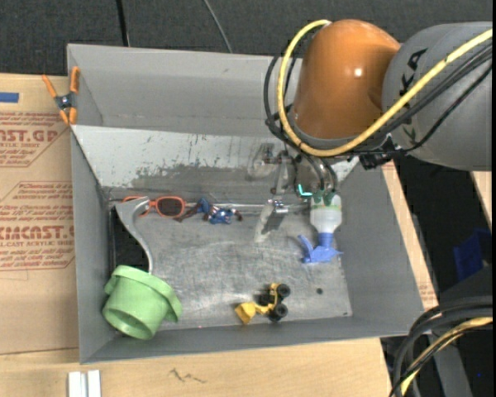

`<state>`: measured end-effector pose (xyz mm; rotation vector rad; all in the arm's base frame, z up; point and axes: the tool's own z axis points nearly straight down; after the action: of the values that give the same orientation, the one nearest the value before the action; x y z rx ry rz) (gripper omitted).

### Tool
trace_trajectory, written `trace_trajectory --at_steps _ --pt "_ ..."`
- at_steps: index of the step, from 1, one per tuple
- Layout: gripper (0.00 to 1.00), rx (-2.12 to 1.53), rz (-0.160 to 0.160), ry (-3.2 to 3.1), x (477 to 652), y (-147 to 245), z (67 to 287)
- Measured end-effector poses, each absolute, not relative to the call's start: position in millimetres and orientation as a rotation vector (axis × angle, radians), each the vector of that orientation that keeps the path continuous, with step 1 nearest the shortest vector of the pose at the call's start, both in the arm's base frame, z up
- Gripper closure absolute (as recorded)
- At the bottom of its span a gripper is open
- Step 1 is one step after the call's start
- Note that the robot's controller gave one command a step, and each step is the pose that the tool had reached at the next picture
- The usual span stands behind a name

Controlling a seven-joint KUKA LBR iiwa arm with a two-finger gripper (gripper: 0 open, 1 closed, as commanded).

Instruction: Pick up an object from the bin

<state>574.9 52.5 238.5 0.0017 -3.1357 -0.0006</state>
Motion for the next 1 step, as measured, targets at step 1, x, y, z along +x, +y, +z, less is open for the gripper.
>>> trace_trajectory --at_steps 1 --pt "0.00 0.001 -0.002 -3.144 576.4 52.3 243.1"
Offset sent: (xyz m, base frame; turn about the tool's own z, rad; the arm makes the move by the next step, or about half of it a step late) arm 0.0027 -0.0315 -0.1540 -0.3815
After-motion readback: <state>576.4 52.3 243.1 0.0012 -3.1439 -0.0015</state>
